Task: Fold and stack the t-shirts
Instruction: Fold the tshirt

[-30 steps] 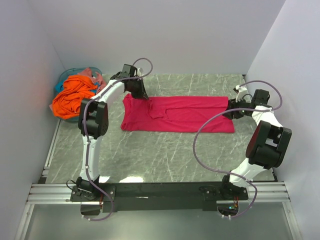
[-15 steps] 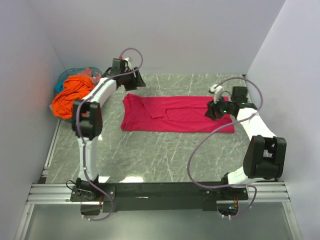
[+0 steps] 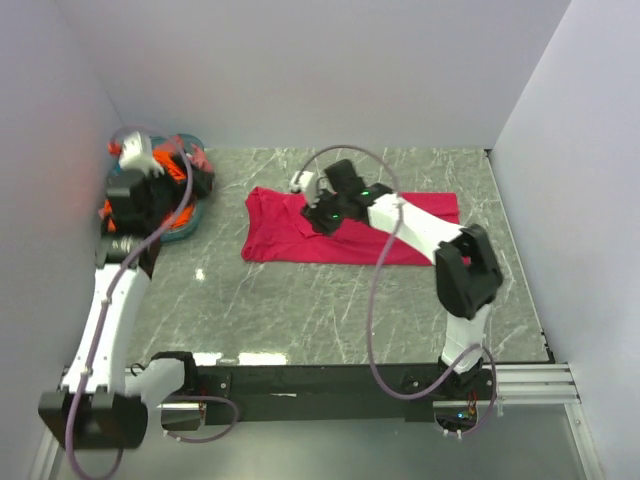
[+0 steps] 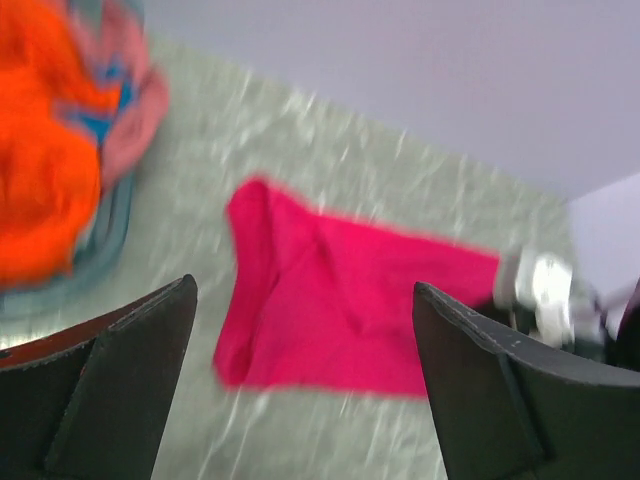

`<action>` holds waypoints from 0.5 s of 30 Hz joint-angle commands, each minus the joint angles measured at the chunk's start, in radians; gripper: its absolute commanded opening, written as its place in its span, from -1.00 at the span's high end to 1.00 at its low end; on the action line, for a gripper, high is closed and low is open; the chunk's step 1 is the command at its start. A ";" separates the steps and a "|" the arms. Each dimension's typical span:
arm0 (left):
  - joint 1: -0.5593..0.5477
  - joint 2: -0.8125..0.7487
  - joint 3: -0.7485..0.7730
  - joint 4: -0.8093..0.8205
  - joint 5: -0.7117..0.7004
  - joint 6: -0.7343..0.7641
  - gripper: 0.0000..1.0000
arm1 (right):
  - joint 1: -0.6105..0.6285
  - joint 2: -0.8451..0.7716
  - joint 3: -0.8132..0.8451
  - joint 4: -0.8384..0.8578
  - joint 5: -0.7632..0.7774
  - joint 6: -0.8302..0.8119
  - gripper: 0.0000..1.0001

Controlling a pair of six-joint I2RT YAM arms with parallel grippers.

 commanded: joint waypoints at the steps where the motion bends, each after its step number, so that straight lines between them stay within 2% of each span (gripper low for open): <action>1: -0.010 -0.092 -0.180 -0.065 -0.051 0.011 -0.87 | 0.074 0.096 0.118 -0.023 0.236 0.065 0.02; 8: -0.010 -0.250 -0.328 -0.085 -0.172 0.066 -0.86 | 0.126 0.292 0.346 -0.103 0.350 0.111 0.01; 15: -0.010 -0.231 -0.314 -0.089 -0.151 0.064 -0.85 | 0.146 0.383 0.420 -0.140 0.389 0.124 0.01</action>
